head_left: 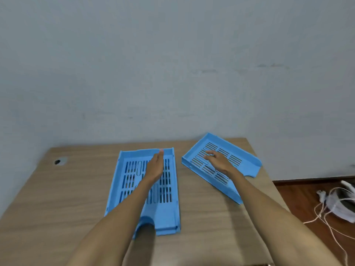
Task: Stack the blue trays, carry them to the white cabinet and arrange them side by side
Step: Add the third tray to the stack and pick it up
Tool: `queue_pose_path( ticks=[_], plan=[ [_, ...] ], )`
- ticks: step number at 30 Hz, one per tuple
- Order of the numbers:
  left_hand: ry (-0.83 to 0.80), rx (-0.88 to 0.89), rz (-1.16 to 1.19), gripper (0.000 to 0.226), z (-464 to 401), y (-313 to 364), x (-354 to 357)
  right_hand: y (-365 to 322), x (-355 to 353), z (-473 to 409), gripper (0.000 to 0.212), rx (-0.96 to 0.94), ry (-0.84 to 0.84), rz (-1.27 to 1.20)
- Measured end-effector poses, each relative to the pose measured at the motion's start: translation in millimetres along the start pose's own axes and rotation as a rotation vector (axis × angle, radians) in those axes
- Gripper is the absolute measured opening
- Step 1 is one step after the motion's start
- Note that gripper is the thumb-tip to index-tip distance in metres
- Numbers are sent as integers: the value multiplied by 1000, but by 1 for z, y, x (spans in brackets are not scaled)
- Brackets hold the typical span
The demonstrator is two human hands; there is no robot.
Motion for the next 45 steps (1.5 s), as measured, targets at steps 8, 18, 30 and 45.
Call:
queue_pose_path(
  ticks=[8,18,30,45],
  plan=[
    [41,18,204,48,-7,-6,159,96,-79,-58,54,96,40,-4],
    [243,-214,185,36,-15,-75,266,171,-120,-123,66,151,71,213],
    [318,-170,321,55,-13,-88,294,185,-122,-148,27,202,51,219],
    [76,-106,510,35,-33,6,195,142,-147,-105,32,179,31,-266]
  ],
)
Point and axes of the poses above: each hand's wrist, its own z-axis away from the middle knuckle, its own x-axis out of the palm, y = z × x, the point moved 1 cm from there along -z, towards the middle knuckle, and after that the axes turned 8 degrees about z, right-handed, at the moved point
